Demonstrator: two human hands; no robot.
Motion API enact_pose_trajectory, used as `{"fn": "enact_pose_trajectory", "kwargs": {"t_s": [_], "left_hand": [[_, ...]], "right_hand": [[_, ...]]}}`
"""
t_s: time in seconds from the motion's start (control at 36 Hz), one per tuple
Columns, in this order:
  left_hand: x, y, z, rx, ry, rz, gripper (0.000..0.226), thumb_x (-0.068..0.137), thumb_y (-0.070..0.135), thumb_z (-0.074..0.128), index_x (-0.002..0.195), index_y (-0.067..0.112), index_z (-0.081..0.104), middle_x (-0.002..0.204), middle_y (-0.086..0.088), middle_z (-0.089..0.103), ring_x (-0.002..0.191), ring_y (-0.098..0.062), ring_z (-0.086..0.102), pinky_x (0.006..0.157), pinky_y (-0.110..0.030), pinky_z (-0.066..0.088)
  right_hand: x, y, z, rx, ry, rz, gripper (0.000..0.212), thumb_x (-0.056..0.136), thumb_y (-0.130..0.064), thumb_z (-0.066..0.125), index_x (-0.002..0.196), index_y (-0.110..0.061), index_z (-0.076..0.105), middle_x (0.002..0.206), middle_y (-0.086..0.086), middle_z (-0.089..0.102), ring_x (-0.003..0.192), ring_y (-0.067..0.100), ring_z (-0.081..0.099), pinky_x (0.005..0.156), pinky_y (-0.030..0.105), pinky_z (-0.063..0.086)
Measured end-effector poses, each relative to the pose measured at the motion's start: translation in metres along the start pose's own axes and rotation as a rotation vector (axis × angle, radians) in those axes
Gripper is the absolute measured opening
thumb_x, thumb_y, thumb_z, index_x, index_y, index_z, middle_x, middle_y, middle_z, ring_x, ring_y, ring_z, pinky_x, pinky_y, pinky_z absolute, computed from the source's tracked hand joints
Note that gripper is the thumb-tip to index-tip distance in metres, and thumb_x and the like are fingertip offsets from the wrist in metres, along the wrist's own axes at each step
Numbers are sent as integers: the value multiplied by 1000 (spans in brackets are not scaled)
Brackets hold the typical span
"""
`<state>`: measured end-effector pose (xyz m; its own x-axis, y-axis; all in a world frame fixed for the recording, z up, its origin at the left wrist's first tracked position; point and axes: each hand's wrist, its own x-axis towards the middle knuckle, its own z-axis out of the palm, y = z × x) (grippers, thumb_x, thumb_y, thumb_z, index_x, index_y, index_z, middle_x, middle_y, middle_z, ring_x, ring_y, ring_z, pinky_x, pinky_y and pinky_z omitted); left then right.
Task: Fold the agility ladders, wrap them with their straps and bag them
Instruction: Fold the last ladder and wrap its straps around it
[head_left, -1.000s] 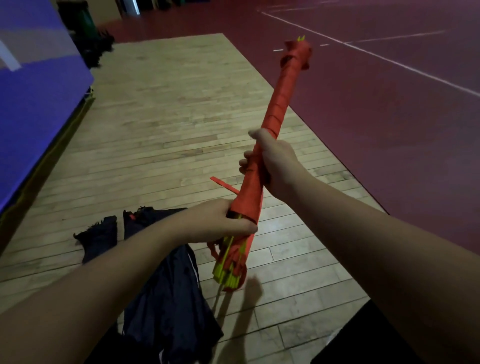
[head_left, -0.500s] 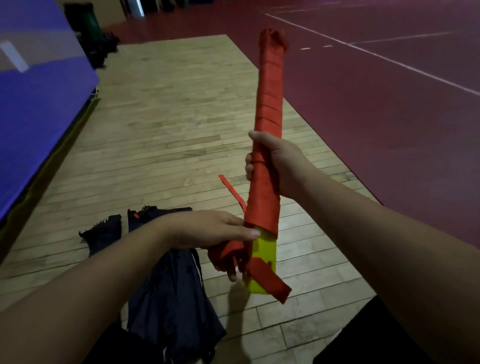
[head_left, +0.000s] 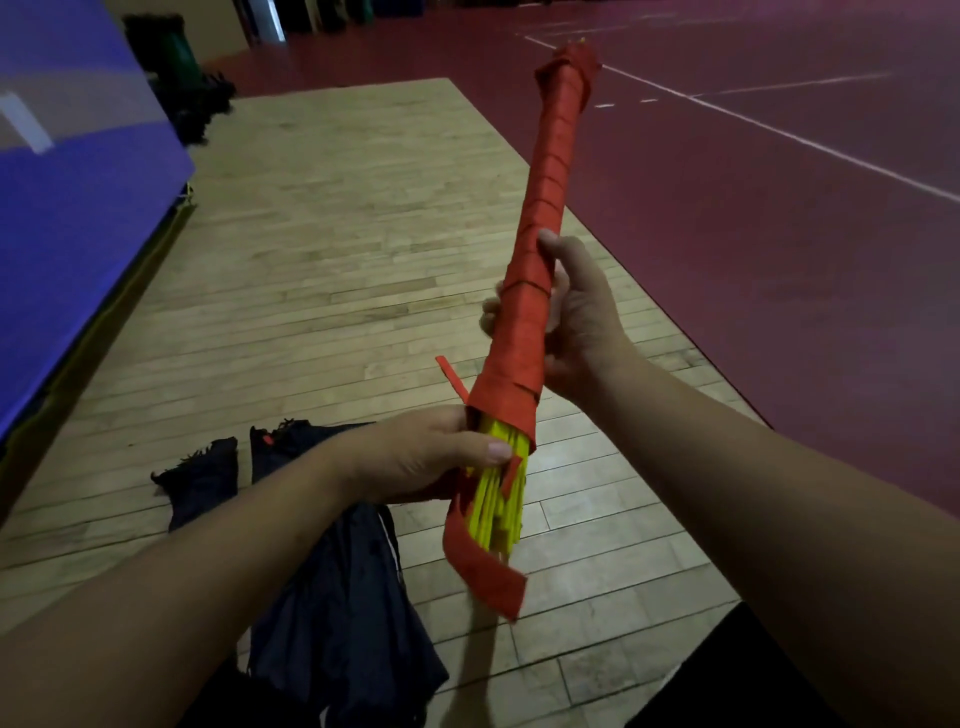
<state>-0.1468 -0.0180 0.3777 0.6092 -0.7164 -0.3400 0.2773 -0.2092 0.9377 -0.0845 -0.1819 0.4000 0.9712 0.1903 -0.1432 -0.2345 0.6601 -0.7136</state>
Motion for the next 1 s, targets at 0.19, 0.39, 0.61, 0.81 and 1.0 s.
{"fn": "enact_pose_trajectory", "kwargs": {"t_s": [0.19,0.39,0.61,0.81,1.0], "left_hand": [[2,-6,3,124,5,-227,40,83,43,64,111,14,61,99,2,75,95,-13,72,86,-24,56],[-2,-9,1,303,-171,-366,46,86,32,72,121,7,54,92,-7,70,83,-27,68,82,-43,56],[-2,-5,-11,326,-215,-339,39,92,15,69,122,-4,52,83,-10,67,69,-18,69,69,-29,57],[3,-9,-9,547,1,-274,19,100,8,53,116,10,63,83,-4,66,75,-19,66,74,-35,56],[15,-24,12,747,217,-338,51,88,63,61,123,27,60,102,4,72,89,-14,68,89,-34,57]], "right_hand": [[-1,12,-1,-263,129,58,28,89,-31,67,75,-16,49,62,4,49,45,15,45,45,24,42],[1,5,-4,-337,150,16,23,88,-29,69,84,-15,51,62,5,49,46,16,44,46,24,43],[-1,2,-2,-440,163,-80,20,90,-26,67,89,-13,52,67,8,49,49,18,48,49,28,47],[5,15,1,-778,344,-344,26,86,-32,70,96,-10,59,73,3,55,56,15,55,53,32,54],[5,31,-6,-873,578,-388,33,86,-34,68,101,-12,49,78,-1,55,63,20,59,64,42,59]]}}
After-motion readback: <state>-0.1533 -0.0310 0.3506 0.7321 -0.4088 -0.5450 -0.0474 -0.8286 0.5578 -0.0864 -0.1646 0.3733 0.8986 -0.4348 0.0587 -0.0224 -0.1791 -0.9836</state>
